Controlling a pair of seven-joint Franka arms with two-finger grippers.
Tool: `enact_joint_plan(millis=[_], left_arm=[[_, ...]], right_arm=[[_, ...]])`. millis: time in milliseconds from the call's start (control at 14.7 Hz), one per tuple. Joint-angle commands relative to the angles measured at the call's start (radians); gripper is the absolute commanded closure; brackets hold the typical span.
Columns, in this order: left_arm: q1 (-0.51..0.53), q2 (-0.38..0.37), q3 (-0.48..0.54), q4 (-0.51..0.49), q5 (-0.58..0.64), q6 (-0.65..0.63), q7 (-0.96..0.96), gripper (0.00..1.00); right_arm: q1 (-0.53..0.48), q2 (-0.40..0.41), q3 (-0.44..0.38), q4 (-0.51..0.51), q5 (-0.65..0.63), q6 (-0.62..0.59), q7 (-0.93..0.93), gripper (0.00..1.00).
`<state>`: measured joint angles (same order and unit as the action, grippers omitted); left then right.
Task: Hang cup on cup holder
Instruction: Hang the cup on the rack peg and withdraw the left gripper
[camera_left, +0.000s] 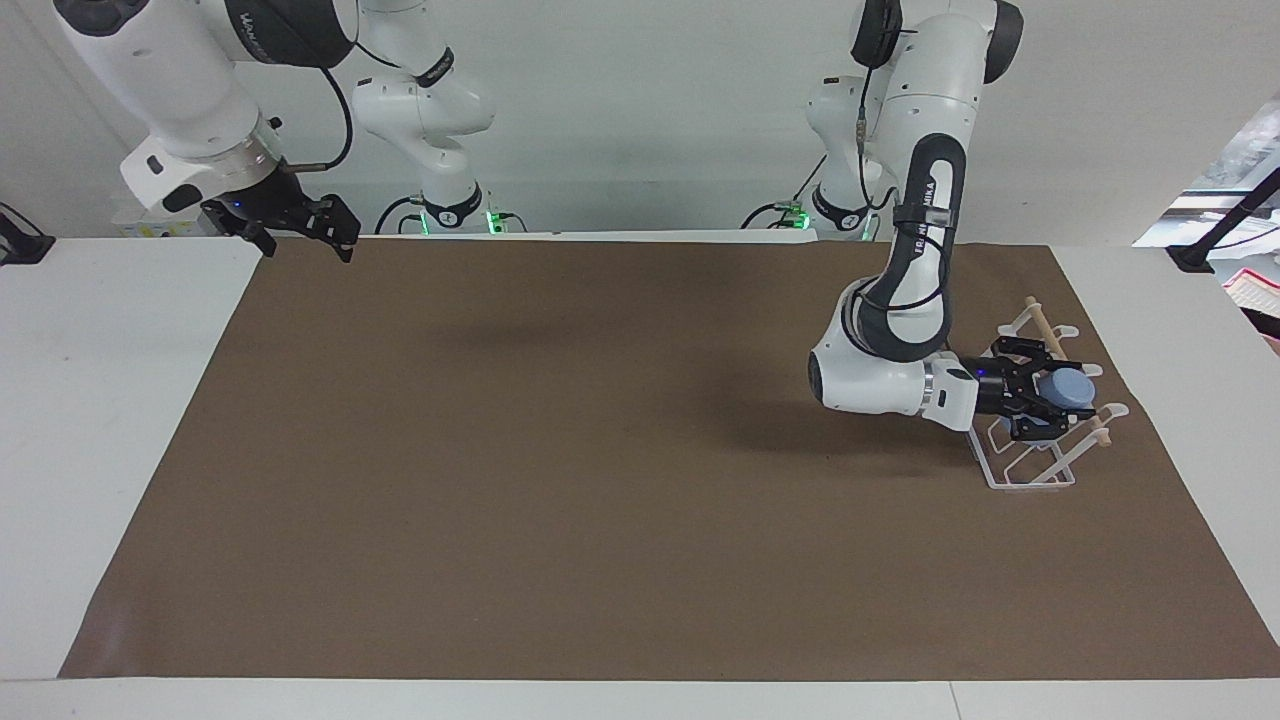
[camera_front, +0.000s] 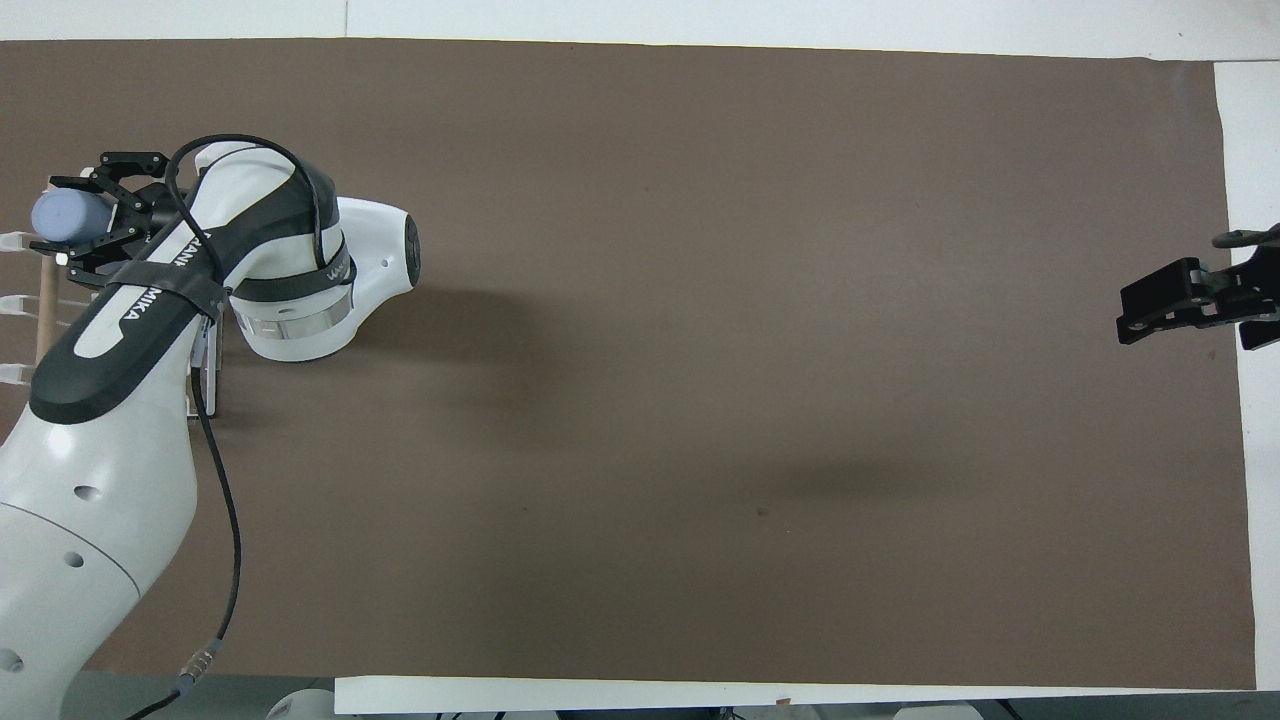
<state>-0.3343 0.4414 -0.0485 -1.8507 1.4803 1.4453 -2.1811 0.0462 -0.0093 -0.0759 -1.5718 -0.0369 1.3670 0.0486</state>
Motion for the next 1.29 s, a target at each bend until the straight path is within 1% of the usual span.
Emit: enact_joint_plan(millis=[0, 136, 204, 272, 340, 409, 545, 613, 681, 885, 953, 1021, 1157, 1226], left_arm=[[0.017, 0.008, -0.007, 0.027, -0.014, 0.067, 0.042, 0.00], [0.020, -0.015, -0.008, 0.027, -0.026, 0.086, 0.096, 0.00], [0.011, -0.035, -0.008, 0.040, -0.087, 0.067, 0.099, 0.00], [-0.003, -0.049, -0.007, 0.077, -0.150, 0.050, 0.112, 0.00], [-0.002, -0.065, -0.008, 0.109, -0.193, 0.053, 0.162, 0.00], [0.004, -0.123, -0.010, 0.111, -0.237, 0.066, 0.228, 0.00], [0.029, -0.219, -0.005, 0.102, -0.386, 0.105, 0.419, 0.00], [0.067, -0.257, -0.008, 0.100, -0.441, 0.127, 0.517, 0.00], [0.084, -0.280, -0.008, 0.100, -0.481, 0.136, 0.596, 0.00], [0.124, -0.299, -0.002, 0.128, -0.705, 0.147, 0.989, 0.00], [0.132, -0.300, 0.004, 0.145, -0.769, 0.150, 1.073, 0.00], [0.176, -0.303, 0.003, 0.149, -0.855, 0.162, 1.162, 0.00], [0.219, -0.352, 0.004, 0.145, -1.035, 0.194, 1.369, 0.00], [0.251, -0.372, 0.004, 0.143, -1.099, 0.191, 1.452, 0.00]], right_arm=[[-0.002, -0.020, 0.001, -0.023, -0.003, 0.001, -0.013, 0.00], [-0.002, -0.020, 0.001, -0.023, -0.003, 0.001, -0.013, 0.00], [-0.002, -0.020, 0.001, -0.023, -0.003, 0.001, -0.013, 0.00], [-0.002, -0.020, 0.001, -0.022, -0.003, 0.001, -0.013, 0.00], [-0.002, -0.020, 0.001, -0.023, -0.003, 0.001, -0.013, 0.00], [-0.002, -0.020, 0.001, -0.023, -0.003, 0.001, -0.013, 0.00], [-0.002, -0.020, 0.001, -0.022, -0.003, 0.001, -0.013, 0.00], [-0.002, -0.020, 0.001, -0.022, -0.003, 0.001, -0.013, 0.00], [-0.002, -0.020, 0.001, -0.022, -0.003, 0.001, -0.013, 0.00], [-0.002, -0.020, 0.001, -0.022, -0.003, 0.001, -0.013, 0.00], [-0.002, -0.020, 0.001, -0.022, -0.003, 0.001, -0.013, 0.00], [-0.002, -0.020, 0.001, -0.023, -0.003, 0.001, -0.013, 0.00], [-0.002, -0.020, 0.001, -0.022, -0.003, 0.001, -0.013, 0.00], [-0.002, -0.020, 0.001, -0.022, -0.003, 0.001, -0.013, 0.00]])
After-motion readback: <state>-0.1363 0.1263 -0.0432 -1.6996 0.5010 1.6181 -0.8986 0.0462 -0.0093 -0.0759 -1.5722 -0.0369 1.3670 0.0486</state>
